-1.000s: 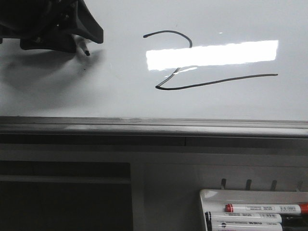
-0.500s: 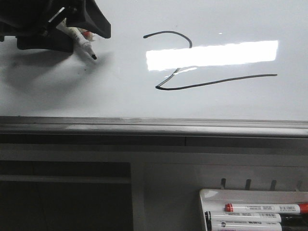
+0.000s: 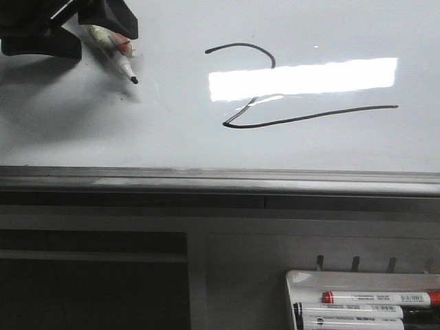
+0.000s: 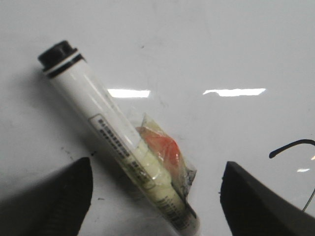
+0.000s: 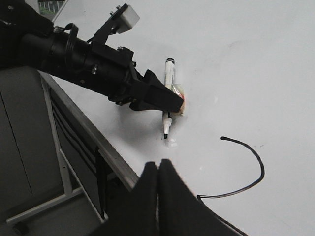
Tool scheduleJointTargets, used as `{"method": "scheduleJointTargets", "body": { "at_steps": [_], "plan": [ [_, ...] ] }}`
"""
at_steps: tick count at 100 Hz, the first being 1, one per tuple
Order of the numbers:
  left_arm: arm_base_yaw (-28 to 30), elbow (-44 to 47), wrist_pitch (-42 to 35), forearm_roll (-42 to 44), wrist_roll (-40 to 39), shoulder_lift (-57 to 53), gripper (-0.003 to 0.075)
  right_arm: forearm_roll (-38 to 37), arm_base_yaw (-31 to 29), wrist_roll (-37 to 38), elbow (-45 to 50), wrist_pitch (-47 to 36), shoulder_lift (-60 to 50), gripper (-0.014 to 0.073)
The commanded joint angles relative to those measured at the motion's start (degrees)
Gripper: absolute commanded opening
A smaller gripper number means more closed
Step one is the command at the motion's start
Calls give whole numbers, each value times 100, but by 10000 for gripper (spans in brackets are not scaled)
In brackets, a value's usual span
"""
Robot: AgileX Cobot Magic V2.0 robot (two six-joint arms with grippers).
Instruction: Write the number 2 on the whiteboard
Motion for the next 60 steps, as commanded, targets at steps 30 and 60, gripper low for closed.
{"method": "scheduleJointTargets", "body": {
  "at_steps": [30, 60],
  "plan": [
    [81, -82, -570, 199, -4, -668, 525, 72, -40, -2, -143, -344, -156, -75],
    [81, -82, -542, 474, -4, -1347, 519, -65, -40, -13, -143, -717, -536, -75]
  ]
}}
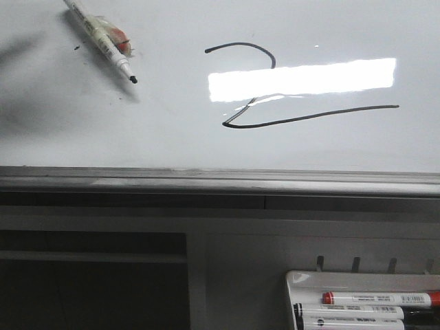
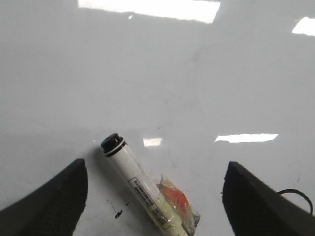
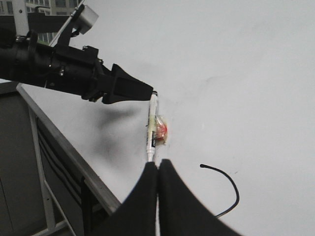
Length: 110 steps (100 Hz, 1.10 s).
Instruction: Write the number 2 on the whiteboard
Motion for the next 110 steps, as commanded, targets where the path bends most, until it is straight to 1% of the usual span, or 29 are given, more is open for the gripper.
{"method": "scheduleJointTargets", "body": {
  "at_steps": [1, 11, 21, 22, 24, 34, 43, 44, 57, 66, 85, 110],
  "plan": [
    [14, -144, -92, 136, -4, -332, 513, -75, -40, -25, -143, -373, -142, -75],
    [14, -90, 123, 381, -4, -759, 440, -98, -40, -58, -130, -234, -404, -75],
    [14, -13, 629, 886, -4, -1298, 326, -155, -40, -58, 50, -264, -789, -75],
    [14, 5, 714, 955, -4, -1384, 297, -171, -40, -58, 93, -278, -855, -75],
    [14, 38, 835, 1062, -4, -1513, 278, -214, -40, -58, 167, -298, -956, -75],
    [14, 184, 1413, 1506, -4, -2090, 120, -343, -40, -58, 633, -403, -1456, -75],
    [14, 389, 1794, 1716, -4, -2579, -18, -343, -40, -58, 1147, -457, -1926, -75],
    [14, 428, 1836, 1714, -4, -2648, -22, -343, -40, -58, 1186, -457, -1996, -75],
    [14, 829, 1994, 1764, -4, -3143, -20, -343, -40, -58, 1778, -478, -2553, -75],
    [14, 1120, 1994, 1764, -4, -3376, -20, -343, -40, -58, 1983, -481, -2833, -75],
    [14, 1414, 2016, 1751, -4, -3468, -20, -343, -40, -58, 2035, -522, -2991, -75],
    [14, 1432, 2477, 1751, -4, -3468, -20, -343, -40, -58, 2034, -522, -2991, -75]
  ]
}}
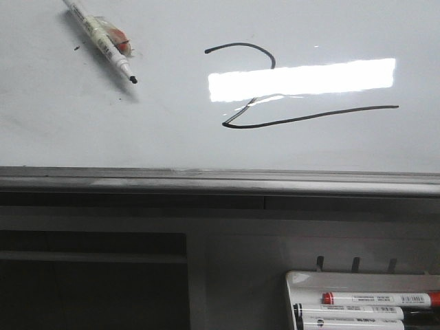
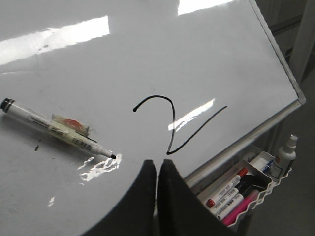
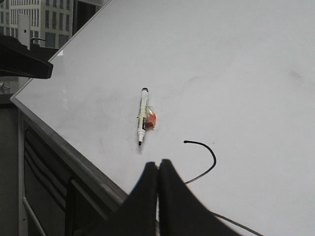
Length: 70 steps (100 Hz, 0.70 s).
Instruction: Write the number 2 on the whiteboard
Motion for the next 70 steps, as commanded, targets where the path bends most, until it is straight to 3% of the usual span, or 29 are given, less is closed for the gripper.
{"method": "scheduleJointTargets", "body": {
  "at_steps": [1, 49, 70],
  "plan": [
    [14, -149, -85, -134, -4, -1, -20, -29, -40, -47, -145, -329, 55, -75],
    [14, -149, -108, -134, -4, -1, -20, -29, -40, -47, -145, -329, 55, -75],
    [-680, -113, -273, -142, -4, -1, -20, -29, -40, -47, -145, -329, 55, -75]
  ]
}}
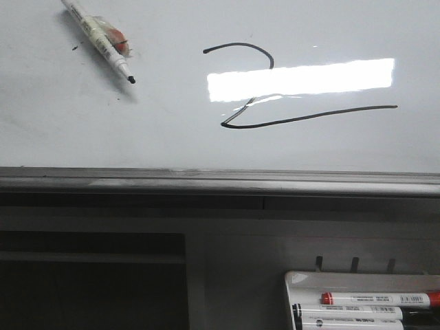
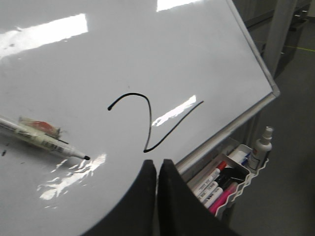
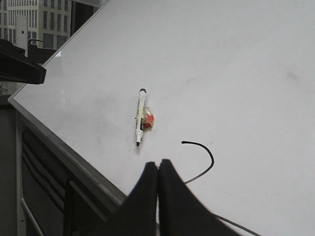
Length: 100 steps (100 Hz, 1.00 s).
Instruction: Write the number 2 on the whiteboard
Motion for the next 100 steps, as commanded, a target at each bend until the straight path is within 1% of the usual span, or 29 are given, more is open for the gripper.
{"method": "scheduleJointTargets", "body": {
  "at_steps": [1, 7, 15, 20, 30, 33, 39, 46, 50, 56, 63, 70, 73, 79, 95, 100],
  "plan": [
    [-245, -124, -289, -192, -4, -1, -20, -29, -40, -37, -145, -314, 55, -75],
    [-391, 13, -329, -171, -4, -60, -20, -29, -40, -37, -145, -314, 55, -75],
    [-464, 192, -639, 198, 141, -162, -20, -29, -40, -37, -145, -314, 55, -75],
    [-464, 383, -1064, 224, 141, -248, -20, -29, -40, -37, -145, -314, 55, -75],
    [-441, 976, -2334, 199, 128, -612, -20, -29, -40, -37, -145, -314, 55, -75],
    [-441, 1159, -2611, 227, 116, -748, -20, -29, -40, -37, -145, -314, 55, -75],
    [-441, 1571, -3049, 697, -105, -1062, -20, -29, -40, -37, -145, -314, 55, -75],
    [-412, 2004, -3293, 1821, -902, -1487, -20, -29, -40, -37, -145, -314, 55, -75],
    [-333, 2213, -3399, 2528, -1633, -1716, -20, -29, -40, -37, -145, -314, 55, -75],
    [-158, 2569, -3557, 3319, -2713, -2006, -20, -29, -40, -37, -145, -314, 55, -75],
    [73, 2893, -3569, 3870, -3607, -2254, -20, -29, -40, -37, -145, -314, 55, -75],
    [266, 3156, -3486, 3972, -4037, -2467, -20, -29, -40, -37, -145, -314, 55, -75],
    [327, 3238, -3415, 3972, -4124, -2558, -20, -29, -40, -37, -145, -314, 55, -75],
    [442, 3227, -2718, 3983, -4164, -2792, -20, -29, -40, -37, -145, -314, 55, -75],
    [783, 3227, -1320, 3983, -4164, -3322, -20, -29, -40, -37, -145, -314, 55, -75],
    [870, 3227, -1034, 3983, -4164, -3411, -20, -29, -40, -37, -145, -314, 55, -75]
  ]
}}
